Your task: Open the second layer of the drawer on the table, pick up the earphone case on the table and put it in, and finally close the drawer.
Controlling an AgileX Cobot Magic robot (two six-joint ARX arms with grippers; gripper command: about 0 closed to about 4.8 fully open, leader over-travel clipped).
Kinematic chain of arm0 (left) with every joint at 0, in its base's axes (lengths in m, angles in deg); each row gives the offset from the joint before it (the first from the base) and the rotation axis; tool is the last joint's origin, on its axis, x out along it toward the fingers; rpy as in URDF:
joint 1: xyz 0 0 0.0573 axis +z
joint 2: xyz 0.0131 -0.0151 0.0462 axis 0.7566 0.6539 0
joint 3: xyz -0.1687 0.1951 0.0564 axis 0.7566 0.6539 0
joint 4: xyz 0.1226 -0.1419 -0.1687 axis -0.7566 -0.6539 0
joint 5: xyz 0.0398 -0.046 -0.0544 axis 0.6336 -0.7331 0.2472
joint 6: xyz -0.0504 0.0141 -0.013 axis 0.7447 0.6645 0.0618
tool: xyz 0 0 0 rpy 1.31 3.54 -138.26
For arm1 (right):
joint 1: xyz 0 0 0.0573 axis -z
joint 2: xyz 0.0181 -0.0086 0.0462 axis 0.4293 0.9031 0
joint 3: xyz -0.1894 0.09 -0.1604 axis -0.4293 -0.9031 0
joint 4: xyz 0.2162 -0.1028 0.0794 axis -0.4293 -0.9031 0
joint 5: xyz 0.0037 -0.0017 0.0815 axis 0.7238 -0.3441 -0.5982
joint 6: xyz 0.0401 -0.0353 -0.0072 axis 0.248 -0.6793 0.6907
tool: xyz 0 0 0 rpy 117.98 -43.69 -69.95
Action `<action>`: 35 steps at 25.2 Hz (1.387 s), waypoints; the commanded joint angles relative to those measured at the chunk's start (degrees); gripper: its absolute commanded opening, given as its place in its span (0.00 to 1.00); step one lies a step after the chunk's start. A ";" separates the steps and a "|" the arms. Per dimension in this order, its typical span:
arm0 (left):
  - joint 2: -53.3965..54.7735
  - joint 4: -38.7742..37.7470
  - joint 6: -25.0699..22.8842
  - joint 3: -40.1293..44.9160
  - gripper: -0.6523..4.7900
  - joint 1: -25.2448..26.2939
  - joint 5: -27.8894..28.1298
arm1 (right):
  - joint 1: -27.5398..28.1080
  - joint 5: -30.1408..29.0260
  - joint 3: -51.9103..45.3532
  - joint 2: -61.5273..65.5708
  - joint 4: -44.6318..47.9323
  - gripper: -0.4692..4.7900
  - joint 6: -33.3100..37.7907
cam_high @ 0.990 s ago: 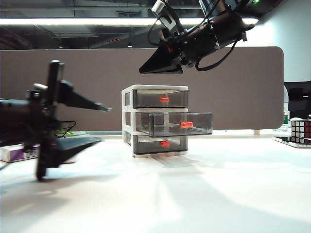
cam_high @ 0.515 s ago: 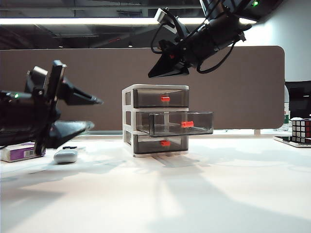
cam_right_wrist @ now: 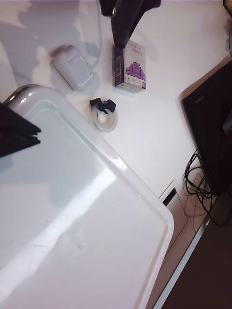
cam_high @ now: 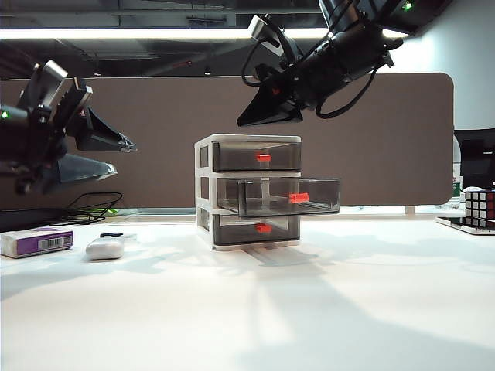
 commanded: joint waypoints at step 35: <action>-1.16 -28.94 -17.51 -3.65 1.00 -7.13 24.46 | -0.04 -0.35 0.35 -0.35 -2.03 0.08 0.44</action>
